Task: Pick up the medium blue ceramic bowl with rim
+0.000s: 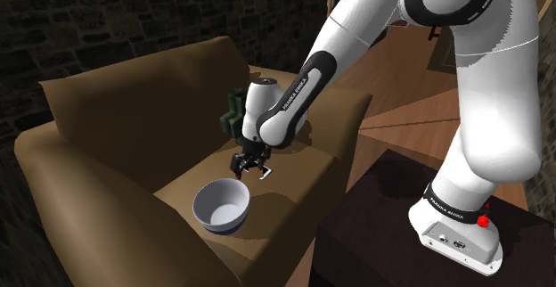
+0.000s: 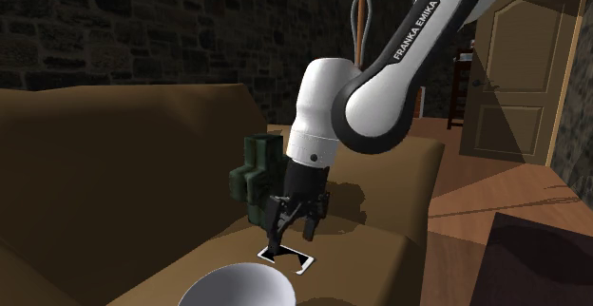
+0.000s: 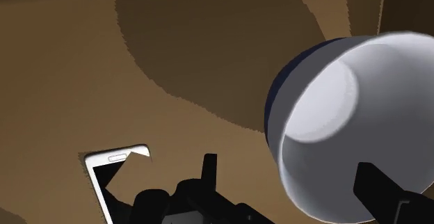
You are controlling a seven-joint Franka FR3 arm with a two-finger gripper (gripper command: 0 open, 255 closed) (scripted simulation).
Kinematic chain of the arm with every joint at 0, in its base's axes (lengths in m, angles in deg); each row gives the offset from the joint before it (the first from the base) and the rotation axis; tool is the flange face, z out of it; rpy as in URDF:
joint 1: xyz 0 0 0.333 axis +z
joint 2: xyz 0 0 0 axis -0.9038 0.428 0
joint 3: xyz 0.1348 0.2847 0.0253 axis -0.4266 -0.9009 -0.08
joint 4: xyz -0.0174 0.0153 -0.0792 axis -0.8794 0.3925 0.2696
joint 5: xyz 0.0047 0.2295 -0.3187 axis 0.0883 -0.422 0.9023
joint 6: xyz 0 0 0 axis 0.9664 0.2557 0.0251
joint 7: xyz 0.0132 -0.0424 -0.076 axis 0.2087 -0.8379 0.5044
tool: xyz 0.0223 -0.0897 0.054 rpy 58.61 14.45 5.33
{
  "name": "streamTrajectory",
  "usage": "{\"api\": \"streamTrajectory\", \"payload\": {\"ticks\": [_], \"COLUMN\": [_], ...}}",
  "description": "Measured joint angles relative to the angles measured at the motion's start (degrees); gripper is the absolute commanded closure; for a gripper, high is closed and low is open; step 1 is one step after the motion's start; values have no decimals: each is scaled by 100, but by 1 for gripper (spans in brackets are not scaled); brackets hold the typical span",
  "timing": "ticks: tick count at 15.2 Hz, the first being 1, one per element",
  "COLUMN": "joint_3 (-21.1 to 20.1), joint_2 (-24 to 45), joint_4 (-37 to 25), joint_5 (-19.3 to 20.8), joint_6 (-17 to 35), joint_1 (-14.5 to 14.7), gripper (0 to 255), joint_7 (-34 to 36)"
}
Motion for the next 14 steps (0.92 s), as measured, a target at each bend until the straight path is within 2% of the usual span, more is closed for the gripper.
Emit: {"api": "streamTrajectory", "payload": {"ticks": [3,11,12,14], "joint_3": [104,228,233,236], "joint_2": [657,1318,1344,1364], "joint_4": [-509,-788,-786,-785], "joint_5": [108,192,195,197], "joint_6": [158,539,566,587], "joint_1": [253,382,385,387], "gripper": [0,0,255,255], "joint_7": [177,183,182,180]}}
